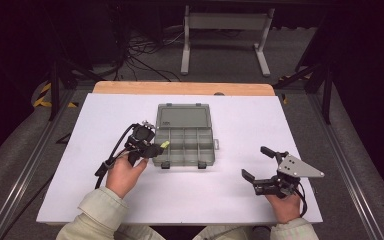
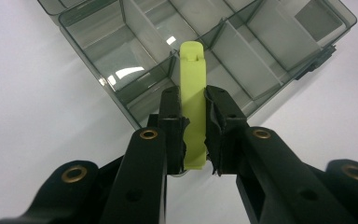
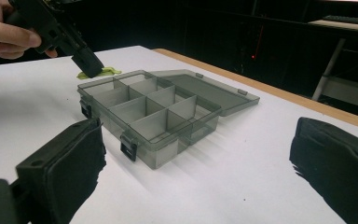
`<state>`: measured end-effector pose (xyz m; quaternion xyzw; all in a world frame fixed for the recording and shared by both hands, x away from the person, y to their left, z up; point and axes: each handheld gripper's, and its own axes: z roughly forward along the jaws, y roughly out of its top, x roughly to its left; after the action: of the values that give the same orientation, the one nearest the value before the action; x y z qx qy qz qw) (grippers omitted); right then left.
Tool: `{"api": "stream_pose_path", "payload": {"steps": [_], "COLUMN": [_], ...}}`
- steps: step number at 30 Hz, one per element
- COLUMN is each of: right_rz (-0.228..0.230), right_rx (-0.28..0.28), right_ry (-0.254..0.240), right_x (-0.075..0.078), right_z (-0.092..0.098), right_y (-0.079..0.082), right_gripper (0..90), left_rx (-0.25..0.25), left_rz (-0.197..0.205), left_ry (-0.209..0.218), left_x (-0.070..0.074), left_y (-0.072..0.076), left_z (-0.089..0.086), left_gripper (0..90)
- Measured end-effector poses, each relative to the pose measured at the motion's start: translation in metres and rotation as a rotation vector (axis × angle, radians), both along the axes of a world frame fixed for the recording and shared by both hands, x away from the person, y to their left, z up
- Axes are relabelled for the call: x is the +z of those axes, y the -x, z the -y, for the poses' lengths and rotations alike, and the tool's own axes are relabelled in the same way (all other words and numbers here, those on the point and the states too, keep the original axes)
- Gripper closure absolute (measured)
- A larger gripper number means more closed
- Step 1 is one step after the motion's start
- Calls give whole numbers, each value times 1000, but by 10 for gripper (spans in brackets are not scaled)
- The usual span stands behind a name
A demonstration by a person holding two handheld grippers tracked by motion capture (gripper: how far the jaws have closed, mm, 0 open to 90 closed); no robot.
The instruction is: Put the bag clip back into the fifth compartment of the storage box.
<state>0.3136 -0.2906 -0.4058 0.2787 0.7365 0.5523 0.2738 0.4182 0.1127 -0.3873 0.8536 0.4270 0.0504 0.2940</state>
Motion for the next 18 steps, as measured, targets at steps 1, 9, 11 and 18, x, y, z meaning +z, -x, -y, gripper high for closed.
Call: {"api": "stream_pose_path", "payload": {"steps": [1, 9, 11, 18], "right_rz": [0, -1, -1, -2], "right_rx": [0, 1, 2, 3], "right_ry": [0, 0, 0, 0], "right_x": [0, 0, 0, -1], "right_z": [0, 0, 0, 0], "right_y": [0, 0, 0, -1], "right_gripper": [31, 31, 31, 31], "left_rx": [-2, 6, 4, 13], "left_rz": [0, -14, -15, -30], "left_ry": [1, 6, 5, -2], "left_x": [-1, -8, -9, -14], "left_y": [0, -4, -4, -7], "left_z": [0, 0, 1, 0], "left_gripper": [777, 777, 777, 777]}}
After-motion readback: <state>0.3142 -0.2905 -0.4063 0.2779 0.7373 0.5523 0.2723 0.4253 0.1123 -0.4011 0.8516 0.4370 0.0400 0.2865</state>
